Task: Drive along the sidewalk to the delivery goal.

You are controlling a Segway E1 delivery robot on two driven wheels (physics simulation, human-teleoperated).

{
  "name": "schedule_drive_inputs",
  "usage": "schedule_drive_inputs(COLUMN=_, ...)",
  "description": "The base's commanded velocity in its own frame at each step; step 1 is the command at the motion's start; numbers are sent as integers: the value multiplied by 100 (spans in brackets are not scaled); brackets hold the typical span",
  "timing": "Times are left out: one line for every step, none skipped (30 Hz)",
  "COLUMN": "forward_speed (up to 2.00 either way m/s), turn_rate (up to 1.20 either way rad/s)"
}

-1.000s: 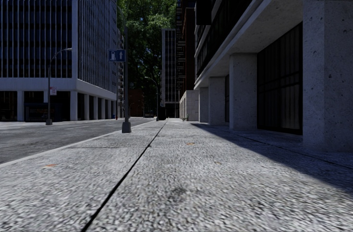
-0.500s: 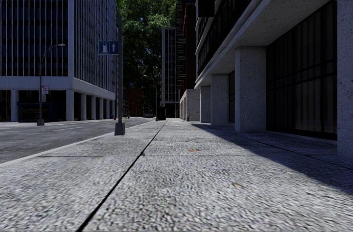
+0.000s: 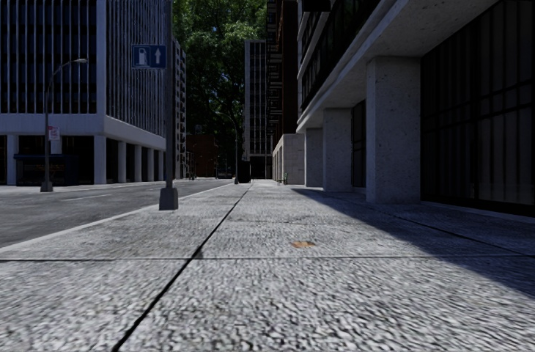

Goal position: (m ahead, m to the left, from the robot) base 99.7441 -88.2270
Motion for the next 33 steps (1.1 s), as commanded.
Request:
schedule_drive_inputs(forward_speed=200, turn_rate=0)
schedule_drive_inputs(forward_speed=200, turn_rate=0)
schedule_drive_inputs(forward_speed=200, turn_rate=0)
schedule_drive_inputs(forward_speed=200, turn_rate=0)
schedule_drive_inputs(forward_speed=200, turn_rate=0)
schedule_drive_inputs(forward_speed=200, turn_rate=0)
schedule_drive_inputs(forward_speed=200, turn_rate=0)
schedule_drive_inputs(forward_speed=200, turn_rate=0)
schedule_drive_inputs(forward_speed=200, turn_rate=0)
schedule_drive_inputs(forward_speed=200, turn_rate=0)
schedule_drive_inputs(forward_speed=200, turn_rate=0)
schedule_drive_inputs(forward_speed=200, turn_rate=0)
schedule_drive_inputs(forward_speed=200, turn_rate=0)
schedule_drive_inputs(forward_speed=200, turn_rate=0)
schedule_drive_inputs(forward_speed=200, turn_rate=0)
schedule_drive_inputs(forward_speed=200, turn_rate=0)
schedule_drive_inputs(forward_speed=200, turn_rate=0)
schedule_drive_inputs(forward_speed=200, turn_rate=0)
schedule_drive_inputs(forward_speed=200, turn_rate=0)
schedule_drive_inputs(forward_speed=200, turn_rate=0)
schedule_drive_inputs(forward_speed=200, turn_rate=0)
schedule_drive_inputs(forward_speed=200, turn_rate=0)
schedule_drive_inputs(forward_speed=200, turn_rate=0)
schedule_drive_inputs(forward_speed=200, turn_rate=0)
schedule_drive_inputs(forward_speed=200, turn_rate=0)
schedule_drive_inputs(forward_speed=200, turn_rate=0)
schedule_drive_inputs(forward_speed=200, turn_rate=0)
schedule_drive_inputs(forward_speed=200, turn_rate=0)
schedule_drive_inputs(forward_speed=200, turn_rate=0)
schedule_drive_inputs(forward_speed=200, turn_rate=0)
schedule_drive_inputs(forward_speed=200, turn_rate=0)
schedule_drive_inputs(forward_speed=200, turn_rate=0)
schedule_drive_inputs(forward_speed=200, turn_rate=0)
